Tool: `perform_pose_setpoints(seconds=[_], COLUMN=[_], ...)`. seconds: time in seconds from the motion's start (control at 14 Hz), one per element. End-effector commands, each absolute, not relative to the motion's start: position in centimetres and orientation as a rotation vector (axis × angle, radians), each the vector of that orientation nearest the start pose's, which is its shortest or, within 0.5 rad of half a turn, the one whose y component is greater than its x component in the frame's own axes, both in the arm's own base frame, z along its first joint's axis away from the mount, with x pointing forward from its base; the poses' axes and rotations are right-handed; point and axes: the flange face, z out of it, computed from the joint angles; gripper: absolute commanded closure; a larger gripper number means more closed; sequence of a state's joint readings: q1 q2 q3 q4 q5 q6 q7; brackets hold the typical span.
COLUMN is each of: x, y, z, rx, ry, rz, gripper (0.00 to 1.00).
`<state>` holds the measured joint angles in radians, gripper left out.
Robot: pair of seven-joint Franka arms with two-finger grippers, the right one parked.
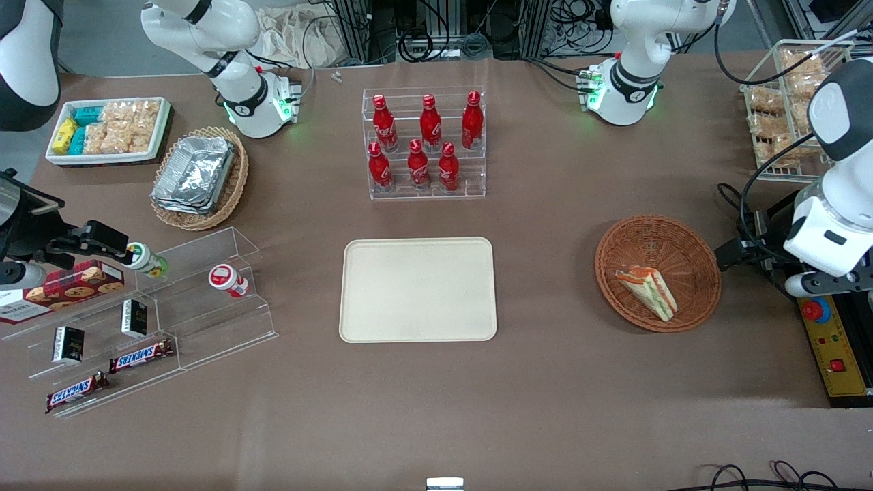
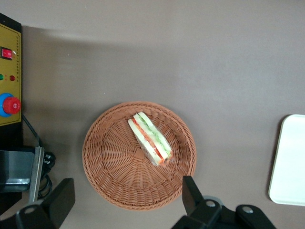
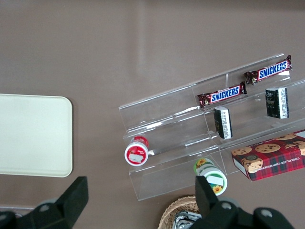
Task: Place sandwich from basket to tray
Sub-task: 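Move the left gripper over the sandwich in the wicker basket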
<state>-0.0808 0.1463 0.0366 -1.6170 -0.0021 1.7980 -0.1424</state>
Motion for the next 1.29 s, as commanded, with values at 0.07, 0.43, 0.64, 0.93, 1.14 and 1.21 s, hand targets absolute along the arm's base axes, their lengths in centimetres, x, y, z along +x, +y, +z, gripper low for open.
perform_pose_setpoints(seconds=[0.07,0.43,0.64,0.93,1.14,1.21], x=[60.9,61.2,61.3,60.6,60.7,60.9], y=[-4.0,-5.3,-6.2,-6.9,-7.2,-7.3], z=[53.3,50.2,47.4,41.8,37.8,36.7], rx=[-3.082,-3.028,-2.957,-2.811,-2.740,-2.718], ry=[-0.255,-0.553,-0.902,-1.300,-1.396,-1.422], rz=[-0.019,0.043,-0.011,-0.024,0.026,0.037], gripper=[0.00,0.00,0.00,0.00,0.00,0.00])
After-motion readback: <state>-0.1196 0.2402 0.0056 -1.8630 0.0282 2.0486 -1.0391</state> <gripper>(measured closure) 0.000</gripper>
